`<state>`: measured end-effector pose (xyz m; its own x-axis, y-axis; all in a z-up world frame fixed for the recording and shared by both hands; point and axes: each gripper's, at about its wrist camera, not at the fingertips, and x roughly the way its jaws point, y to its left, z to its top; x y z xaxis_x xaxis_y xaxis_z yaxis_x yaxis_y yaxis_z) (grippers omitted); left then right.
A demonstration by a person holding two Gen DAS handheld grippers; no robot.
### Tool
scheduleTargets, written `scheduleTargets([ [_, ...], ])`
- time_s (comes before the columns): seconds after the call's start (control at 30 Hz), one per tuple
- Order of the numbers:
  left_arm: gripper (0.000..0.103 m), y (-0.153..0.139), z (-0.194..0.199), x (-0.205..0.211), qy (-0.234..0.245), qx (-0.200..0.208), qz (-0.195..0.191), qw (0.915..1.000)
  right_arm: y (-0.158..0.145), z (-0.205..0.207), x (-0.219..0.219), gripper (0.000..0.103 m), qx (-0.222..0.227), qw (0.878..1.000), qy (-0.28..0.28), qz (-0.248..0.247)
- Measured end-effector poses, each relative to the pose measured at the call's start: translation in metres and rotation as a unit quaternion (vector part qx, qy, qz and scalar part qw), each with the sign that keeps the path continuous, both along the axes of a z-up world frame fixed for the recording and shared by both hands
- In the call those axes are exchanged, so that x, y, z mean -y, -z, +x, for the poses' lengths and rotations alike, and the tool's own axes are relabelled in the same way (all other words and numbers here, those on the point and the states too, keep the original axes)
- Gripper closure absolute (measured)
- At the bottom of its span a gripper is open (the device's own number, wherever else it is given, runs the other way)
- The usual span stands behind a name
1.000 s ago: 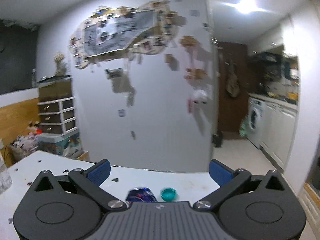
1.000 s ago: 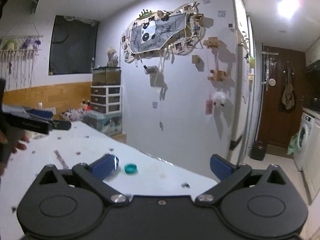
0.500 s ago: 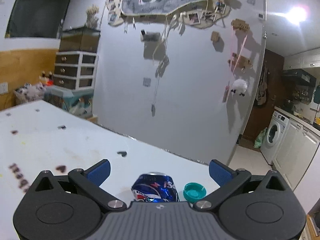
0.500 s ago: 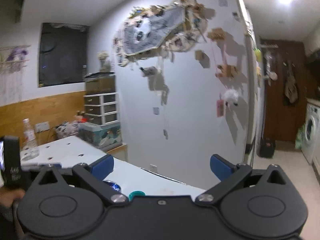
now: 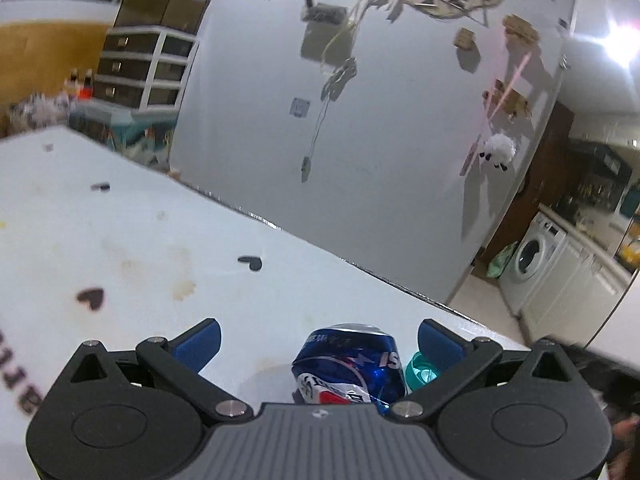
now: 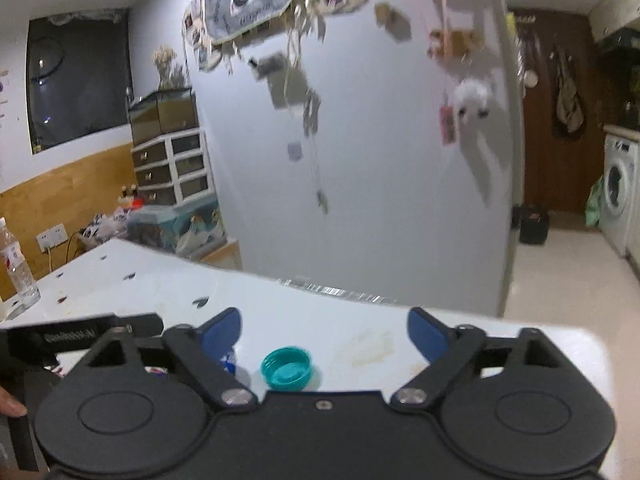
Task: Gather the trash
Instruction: 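Grasp the blue Pepsi can with the left tool while the right tool grasps the teal cap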
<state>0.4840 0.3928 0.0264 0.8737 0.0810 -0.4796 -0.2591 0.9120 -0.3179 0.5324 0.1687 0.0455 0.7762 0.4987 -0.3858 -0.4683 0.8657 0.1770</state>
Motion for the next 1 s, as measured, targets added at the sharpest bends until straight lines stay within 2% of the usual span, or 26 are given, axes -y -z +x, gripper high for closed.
scheduleTargets([
  [0.17,0.000,0.012,0.002,-0.016,-0.006,0.001,-0.038,0.9993,0.029,0.017,-0.039,0.024,-0.023,0.999,0.016,-0.031],
  [0.23,0.000,0.016,0.003,-0.020,-0.009,0.001,-0.050,0.9987,0.038,0.024,-0.049,0.024,-0.028,0.998,0.025,-0.044],
  [0.37,0.002,0.022,0.009,-0.022,-0.006,-0.006,-0.058,0.9983,0.055,0.034,-0.066,0.024,-0.031,0.997,0.026,-0.071],
  [0.47,0.007,0.027,0.011,-0.022,-0.006,-0.011,-0.066,0.9978,0.064,0.042,-0.075,0.025,-0.043,0.996,0.015,-0.078],
  [0.53,0.009,0.029,0.013,-0.021,-0.007,-0.014,-0.062,0.9980,0.068,0.048,-0.081,0.028,-0.050,0.995,0.010,-0.085],
  [0.57,0.010,0.030,0.013,-0.020,-0.006,-0.015,-0.060,0.9980,0.070,0.051,-0.083,0.038,-0.060,0.994,0.007,-0.089],
  [0.6,0.010,0.031,0.014,-0.020,-0.005,-0.016,-0.061,0.9980,0.071,0.053,-0.084,0.050,-0.068,0.994,0.004,-0.089],
  [0.63,0.011,0.031,0.014,-0.019,-0.003,-0.017,-0.062,0.9979,0.071,0.052,-0.083,0.052,-0.069,0.994,0.003,-0.087],
  [0.77,0.013,0.037,0.018,-0.017,0.002,-0.026,-0.068,0.9974,0.070,0.042,-0.073,0.053,-0.069,0.995,-0.009,-0.068],
  [0.87,0.016,0.042,0.019,-0.013,0.010,-0.026,-0.067,0.9973,0.067,0.031,-0.061,0.053,-0.066,0.997,-0.015,-0.037],
  [0.93,0.019,0.043,0.021,-0.007,0.023,-0.027,-0.060,0.9976,0.063,0.027,-0.059,0.053,-0.063,0.997,-0.018,-0.030],
  [1.0,0.023,0.044,0.023,-0.003,0.045,-0.023,-0.072,0.9961,0.062,0.025,-0.055,0.053,-0.064,0.997,-0.020,-0.024],
])
